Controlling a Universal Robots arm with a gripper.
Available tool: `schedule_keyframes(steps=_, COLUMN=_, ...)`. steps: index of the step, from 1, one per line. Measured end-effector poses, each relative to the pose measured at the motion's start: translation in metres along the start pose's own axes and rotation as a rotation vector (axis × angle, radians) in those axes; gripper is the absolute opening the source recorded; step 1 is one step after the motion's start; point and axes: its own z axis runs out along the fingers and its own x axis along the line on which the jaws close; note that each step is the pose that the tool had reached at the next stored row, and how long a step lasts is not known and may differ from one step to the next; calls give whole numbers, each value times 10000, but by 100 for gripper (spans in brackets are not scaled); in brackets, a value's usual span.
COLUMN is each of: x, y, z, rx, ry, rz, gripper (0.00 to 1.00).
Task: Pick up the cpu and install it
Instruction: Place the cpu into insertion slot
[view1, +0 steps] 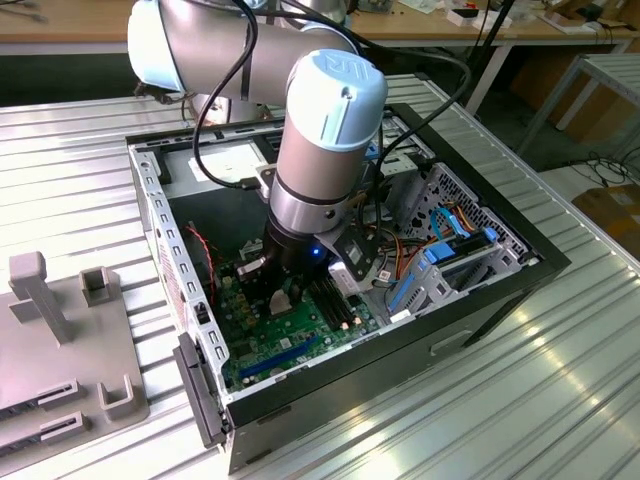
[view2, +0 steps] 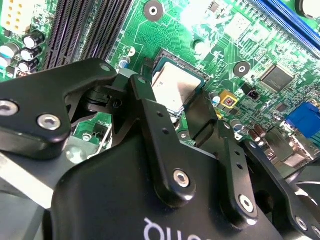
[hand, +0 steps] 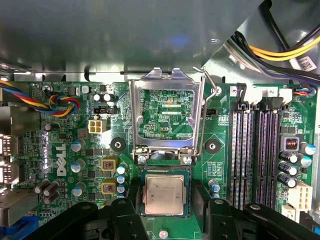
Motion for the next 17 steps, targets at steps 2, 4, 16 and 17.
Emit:
schedule_keyframes(steps=2, x=3, y=0, z=0, rx=0, ry=-2, rz=-1, gripper=52)
schedule_keyframes(steps=4, x=5, y=0, z=1, rx=-1, ry=-2, rz=-1, gripper=52)
schedule_keyframes(steps=16, x=17, y=1, z=2, rx=-3, ry=-2, rz=0, gripper=58)
schedule_keyframes(steps=17, x=18, y=0, z=1, rx=-2, ry=-2, rz=-1, gripper=58)
